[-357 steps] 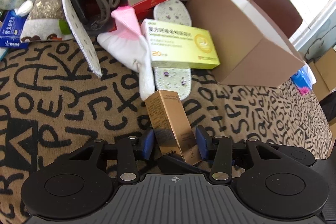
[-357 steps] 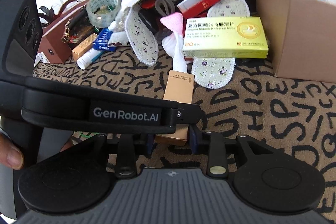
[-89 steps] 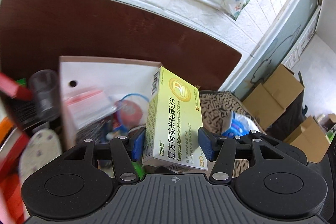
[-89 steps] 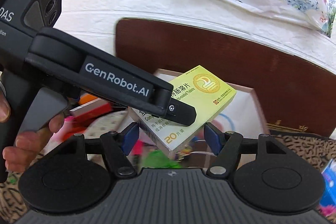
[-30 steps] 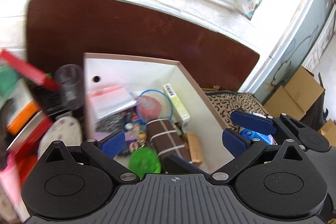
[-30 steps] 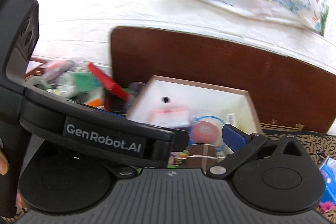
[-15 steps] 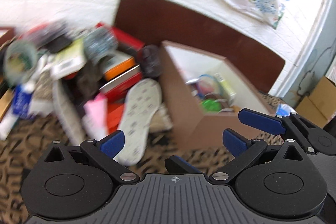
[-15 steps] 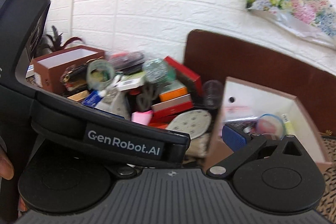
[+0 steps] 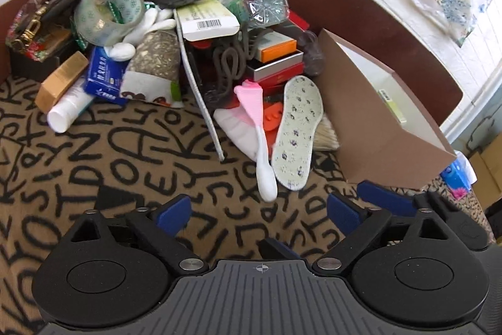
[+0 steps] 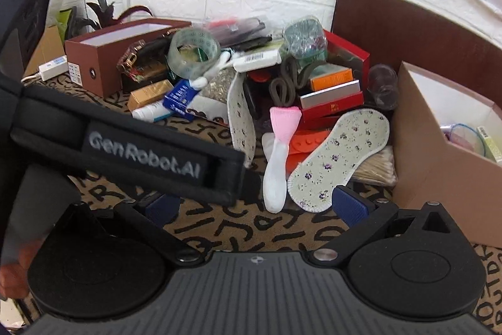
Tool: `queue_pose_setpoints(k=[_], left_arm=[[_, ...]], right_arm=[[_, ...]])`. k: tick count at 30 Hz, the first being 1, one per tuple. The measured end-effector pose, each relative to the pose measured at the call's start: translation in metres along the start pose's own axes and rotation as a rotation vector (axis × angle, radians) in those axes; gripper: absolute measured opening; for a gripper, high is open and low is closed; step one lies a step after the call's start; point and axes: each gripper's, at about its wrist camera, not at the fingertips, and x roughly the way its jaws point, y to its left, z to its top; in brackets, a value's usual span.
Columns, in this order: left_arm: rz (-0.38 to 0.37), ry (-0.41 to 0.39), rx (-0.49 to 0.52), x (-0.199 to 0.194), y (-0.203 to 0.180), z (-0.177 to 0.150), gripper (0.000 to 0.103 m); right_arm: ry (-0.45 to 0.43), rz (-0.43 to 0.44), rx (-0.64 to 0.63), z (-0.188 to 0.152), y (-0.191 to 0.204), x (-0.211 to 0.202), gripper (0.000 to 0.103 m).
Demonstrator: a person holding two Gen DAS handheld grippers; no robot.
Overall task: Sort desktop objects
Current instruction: 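Move the open left tool back to the pile, then grasp the pink-cuffed white glove with the left tool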
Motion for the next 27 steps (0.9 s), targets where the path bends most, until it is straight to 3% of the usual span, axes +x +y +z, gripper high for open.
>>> queue_pose_setpoints(k=[7, 11, 14, 17, 20, 21, 22, 23, 24, 27], left_arm=[[-0.037, 0.075, 0.033, 0.036, 0.003, 0.021, 0.077], [-0.062, 0.127, 0.055, 0.058, 0.000, 0.026, 0.058], [-0.058, 0.133, 0.057, 0.070, -0.001, 0.030, 0.054], [-0.067, 0.143, 0.039, 0.080, 0.001, 0.036, 0.043], [-0.068, 0.146, 0.025, 0.088, 0.004, 0.043, 0.038], [-0.065, 0.147, 0.016, 0.090, 0.005, 0.044, 0.033], [-0.065, 0.151, 0.008, 0.093, 0.006, 0.046, 0.027], [-0.068, 0.158, 0.000, 0.095, 0.007, 0.048, 0.011], [-0.070, 0.163, -0.009, 0.096, 0.008, 0.048, 0.004], [-0.067, 0.166, -0.016, 0.094, 0.009, 0.047, 0.000]], right_arm=[[0.041, -0.032, -0.015, -0.006, -0.005, 0.030, 0.094], [0.055, -0.031, -0.003, -0.005, -0.011, 0.046, 0.076], [0.061, -0.020, 0.005, -0.004, -0.016, 0.058, 0.065], [0.069, -0.016, 0.010, -0.003, -0.019, 0.068, 0.056], [0.073, -0.011, 0.006, -0.002, -0.020, 0.074, 0.040], [0.076, -0.012, 0.002, -0.002, -0.020, 0.076, 0.028], [0.079, -0.008, 0.000, -0.002, -0.020, 0.077, 0.022], [0.082, -0.008, 0.003, -0.002, -0.020, 0.077, 0.019], [0.081, -0.005, 0.007, -0.002, -0.020, 0.077, 0.016], [0.083, 0.022, 0.016, -0.002, -0.020, 0.073, 0.008]])
